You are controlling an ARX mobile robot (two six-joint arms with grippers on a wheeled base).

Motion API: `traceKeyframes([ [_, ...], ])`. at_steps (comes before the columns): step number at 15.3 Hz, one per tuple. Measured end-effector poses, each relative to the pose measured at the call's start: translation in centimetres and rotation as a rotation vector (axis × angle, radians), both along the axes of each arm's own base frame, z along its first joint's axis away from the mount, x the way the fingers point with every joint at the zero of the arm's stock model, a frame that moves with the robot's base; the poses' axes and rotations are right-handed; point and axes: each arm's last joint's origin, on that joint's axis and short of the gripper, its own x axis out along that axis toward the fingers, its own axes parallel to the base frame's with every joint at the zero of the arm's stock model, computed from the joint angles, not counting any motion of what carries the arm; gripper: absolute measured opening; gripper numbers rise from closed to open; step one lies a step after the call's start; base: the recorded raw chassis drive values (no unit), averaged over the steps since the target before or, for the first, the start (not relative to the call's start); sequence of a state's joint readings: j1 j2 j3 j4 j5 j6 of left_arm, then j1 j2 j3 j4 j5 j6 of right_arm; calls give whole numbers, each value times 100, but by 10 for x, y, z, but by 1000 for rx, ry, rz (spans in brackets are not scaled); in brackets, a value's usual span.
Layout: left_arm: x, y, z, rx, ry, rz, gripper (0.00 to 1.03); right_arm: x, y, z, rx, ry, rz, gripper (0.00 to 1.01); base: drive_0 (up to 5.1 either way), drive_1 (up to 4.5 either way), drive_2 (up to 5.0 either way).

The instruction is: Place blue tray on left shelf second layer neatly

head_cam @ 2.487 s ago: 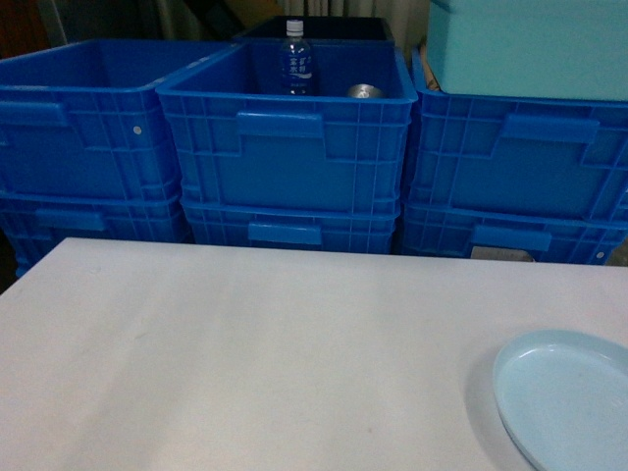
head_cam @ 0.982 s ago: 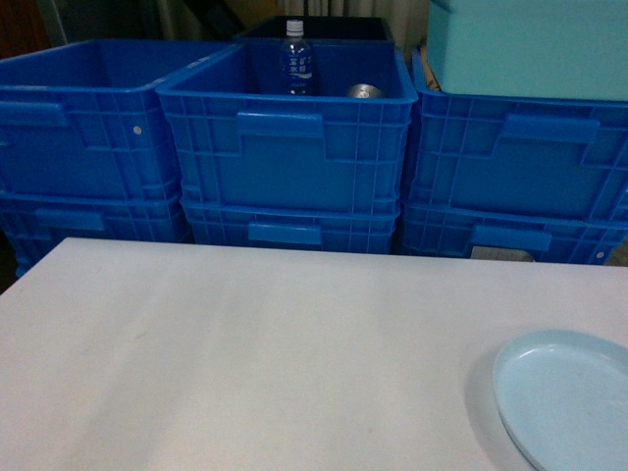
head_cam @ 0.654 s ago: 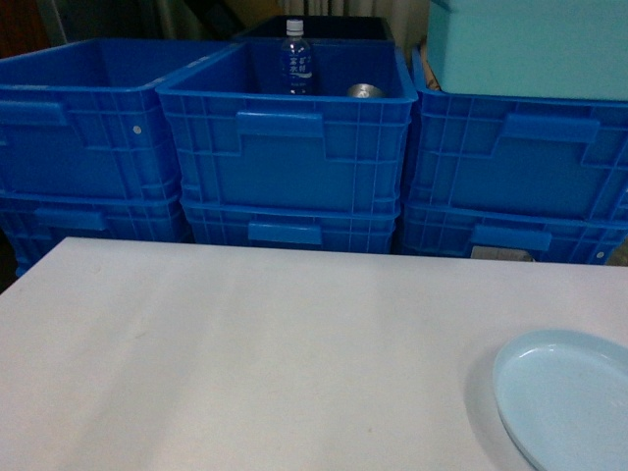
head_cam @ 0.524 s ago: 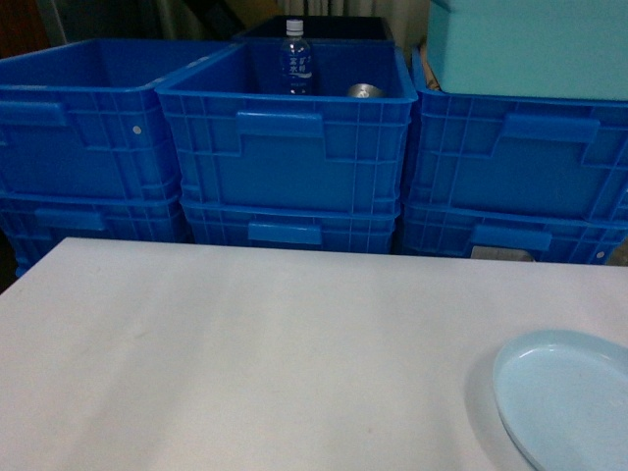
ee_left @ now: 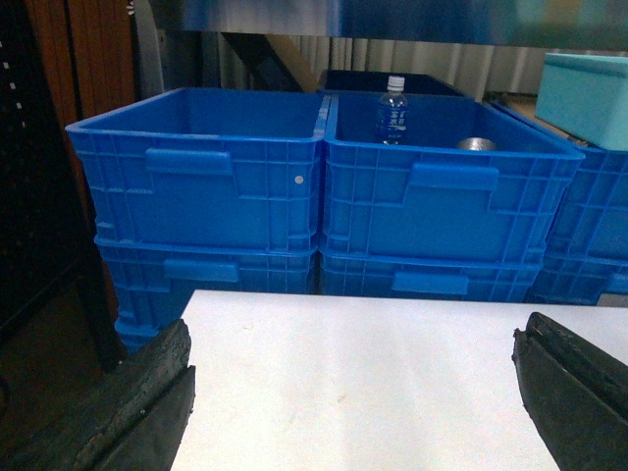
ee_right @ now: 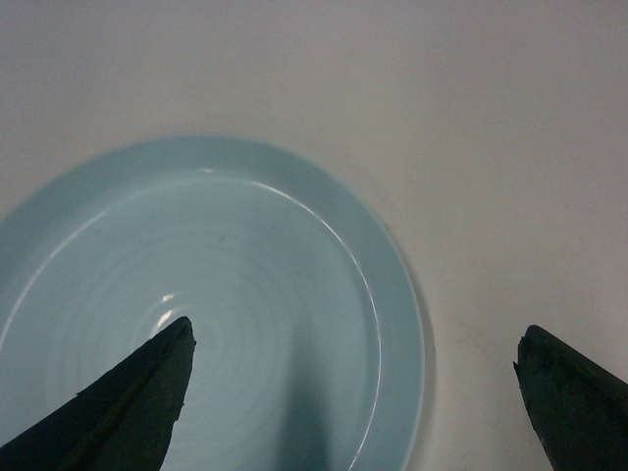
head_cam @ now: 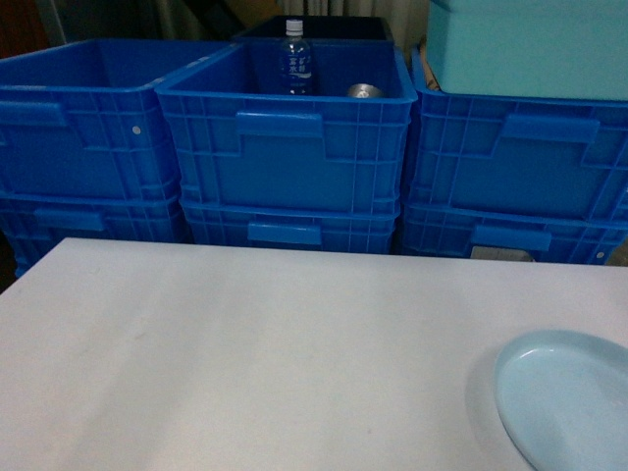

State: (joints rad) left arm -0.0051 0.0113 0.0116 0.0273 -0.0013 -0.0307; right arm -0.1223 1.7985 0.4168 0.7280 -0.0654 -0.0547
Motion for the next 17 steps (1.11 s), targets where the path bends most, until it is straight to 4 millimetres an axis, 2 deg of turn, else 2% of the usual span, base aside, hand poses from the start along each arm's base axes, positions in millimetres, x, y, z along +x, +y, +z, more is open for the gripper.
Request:
traceKeyframes([
  [5, 0, 0, 0, 0, 0, 0, 98, -15, 0, -46, 45, 112, -47, 98, 0, 0, 0],
  [10, 0, 0, 0, 0, 0, 0, 98, -14, -9, -54, 68, 99, -93, 98, 0, 0, 0],
  [11, 0, 0, 0, 0, 0, 0, 98, -13, -9, -54, 75, 102, -101, 90, 0, 0, 0],
  [14, 0, 0, 0, 0, 0, -1, 98, -15, -3, -48, 164, 120, -147, 2, 0, 0, 0],
  [17, 0, 0, 0, 0, 0, 0, 98, -17, -1, -46, 179, 118, -153, 2, 0, 0, 0],
])
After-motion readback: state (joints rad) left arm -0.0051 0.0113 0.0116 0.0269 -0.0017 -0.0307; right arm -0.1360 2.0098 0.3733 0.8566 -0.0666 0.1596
